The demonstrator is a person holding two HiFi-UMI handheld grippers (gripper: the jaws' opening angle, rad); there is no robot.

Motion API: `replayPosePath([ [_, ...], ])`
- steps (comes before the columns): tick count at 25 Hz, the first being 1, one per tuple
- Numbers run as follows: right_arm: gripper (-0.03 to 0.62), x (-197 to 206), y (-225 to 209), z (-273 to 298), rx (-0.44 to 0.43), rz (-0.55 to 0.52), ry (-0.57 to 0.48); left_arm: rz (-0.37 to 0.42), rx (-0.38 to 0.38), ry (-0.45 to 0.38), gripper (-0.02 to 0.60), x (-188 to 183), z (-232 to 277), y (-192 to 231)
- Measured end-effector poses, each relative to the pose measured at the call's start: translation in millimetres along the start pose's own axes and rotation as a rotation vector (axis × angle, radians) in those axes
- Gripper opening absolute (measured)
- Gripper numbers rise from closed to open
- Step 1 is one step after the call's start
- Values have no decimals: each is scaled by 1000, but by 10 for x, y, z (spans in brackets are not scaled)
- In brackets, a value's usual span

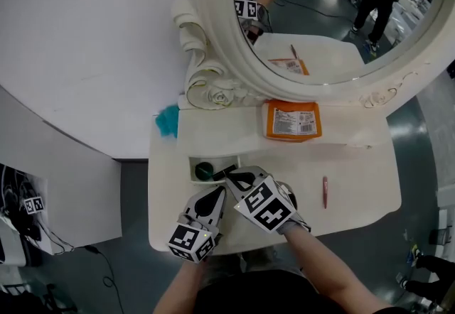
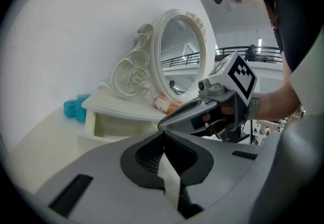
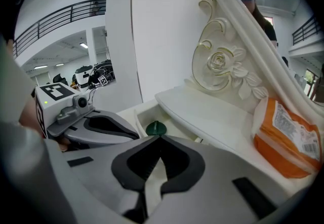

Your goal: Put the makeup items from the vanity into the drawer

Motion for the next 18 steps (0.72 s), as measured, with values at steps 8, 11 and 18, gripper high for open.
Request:
replayPosePath([
  [8, 21, 288, -273, -248, 47, 52, 10, 4, 74, 28, 14, 67, 347, -282],
  [11, 21, 404, -382, -346, 65, 70, 13, 7, 102, 39, 14, 95, 485, -397],
  [18, 21, 713, -640, -571, 115, 124, 30, 10, 171, 67, 14, 156, 814, -653],
])
Point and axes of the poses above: the fingertips, and each gripper's own axes: z forward along the fingers, y to its left, x out of its underside, the point moved 2 cm from there along -z, backward along the fingers, and after that the axes turned 14 degrees about x, right-handed, at the moved point
